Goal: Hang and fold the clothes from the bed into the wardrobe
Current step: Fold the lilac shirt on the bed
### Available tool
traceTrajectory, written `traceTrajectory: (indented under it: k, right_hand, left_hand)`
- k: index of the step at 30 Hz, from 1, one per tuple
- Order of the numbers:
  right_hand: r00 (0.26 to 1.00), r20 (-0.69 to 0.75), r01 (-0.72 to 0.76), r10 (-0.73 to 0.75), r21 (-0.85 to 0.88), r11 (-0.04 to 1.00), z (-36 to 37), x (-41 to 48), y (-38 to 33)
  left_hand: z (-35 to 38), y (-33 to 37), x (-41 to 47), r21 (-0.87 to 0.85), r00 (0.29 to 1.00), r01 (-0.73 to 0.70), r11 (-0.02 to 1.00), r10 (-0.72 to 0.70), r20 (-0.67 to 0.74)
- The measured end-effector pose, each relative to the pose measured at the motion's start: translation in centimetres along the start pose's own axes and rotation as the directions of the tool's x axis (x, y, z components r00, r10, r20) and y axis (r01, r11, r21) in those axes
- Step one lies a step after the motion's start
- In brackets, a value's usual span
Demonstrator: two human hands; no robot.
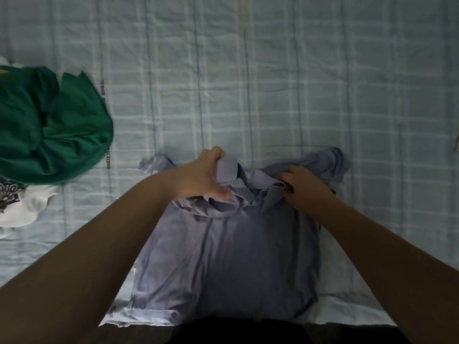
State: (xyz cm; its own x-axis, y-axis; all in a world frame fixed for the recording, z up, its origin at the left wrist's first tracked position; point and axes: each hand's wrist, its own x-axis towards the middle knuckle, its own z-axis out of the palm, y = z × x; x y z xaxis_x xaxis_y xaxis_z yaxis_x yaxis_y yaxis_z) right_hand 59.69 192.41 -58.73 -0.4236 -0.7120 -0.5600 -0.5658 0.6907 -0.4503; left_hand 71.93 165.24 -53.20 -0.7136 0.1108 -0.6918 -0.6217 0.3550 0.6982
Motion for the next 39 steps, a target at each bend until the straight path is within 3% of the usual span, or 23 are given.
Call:
traceTrajectory:
  k: [2,4,7,10,12,14,18,21,24,27,32,36,39]
  right_hand:
    - [0.982,-0.190,0.024,0.007,0.162,0.986,-1.0,0.5,-0.4]
    - [0.933,-0.341,-0.016,0.115,0.280,0.960,-2.9,1.5,-0.9]
    - [0.863,-0.450,-0.071,0.230,0.343,0.937,-6.8,4.8,-1.4]
    - [0.817,-0.507,-0.055,0.273,0.402,0.914,-10.5,9.3,-1.4]
    - [0.800,-0.521,-0.065,0.296,0.415,0.907,-12.6,12.5,-0.9]
    - [0.780,-0.544,-0.069,0.310,0.419,0.906,-14.0,15.3,-0.4]
    - [0.755,-0.560,-0.142,0.342,0.370,0.918,-13.9,19.0,1.4]
    - [0.747,-0.490,-0.217,0.449,0.458,0.862,-11.7,19.3,1.9]
    - [0.654,-0.584,-0.144,0.481,0.528,0.837,-9.1,16.9,0.9]
    - [0.590,-0.726,-0.016,0.354,0.428,0.904,-6.1,13.2,-1.9]
    - [0.737,-0.676,0.250,-0.021,0.244,0.937,-1.7,10.9,-10.0]
    - [0.832,-0.501,0.334,-0.238,0.111,0.936,1.4,13.3,-15.8]
    - [0.910,-0.304,0.299,-0.282,0.009,0.954,2.4,15.7,-18.8]
  left_hand:
    - [-2.4,0.4,0.2,-0.137,0.997,-0.080,0.987,0.078,-0.020]
    - [-5.3,0.9,1.1,-0.130,0.979,-0.157,0.979,0.137,-0.150]
    - [-9.8,2.1,3.2,0.073,0.923,-0.188,0.980,0.201,-0.328]
    - [-13.9,3.8,6.5,0.392,0.781,-0.135,0.910,0.341,-0.523]
    - [-16.1,4.9,8.9,0.474,0.718,-0.150,0.868,0.425,-0.551]
    - [-17.4,5.3,11.4,0.510,0.702,-0.179,0.841,0.473,-0.533]
    - [-17.6,2.7,16.1,0.432,0.763,-0.088,0.898,0.340,-0.550]
    - [-15.7,0.0,17.1,0.314,0.827,-0.066,0.947,0.228,-0.514]
    - [-13.8,-2.5,15.3,0.271,0.775,-0.138,0.953,0.274,-0.569]
    - [-11.9,-6.2,10.6,0.306,0.692,-0.125,0.944,0.304,-0.655]
    - [-9.0,-12.8,1.9,0.226,0.773,0.022,0.974,0.127,-0.621]
    - [-8.2,-16.3,-1.6,0.161,0.907,0.070,0.984,0.005,-0.422]
    - [-8.0,-17.2,-2.2,0.203,0.914,0.112,0.973,-0.021,-0.405]
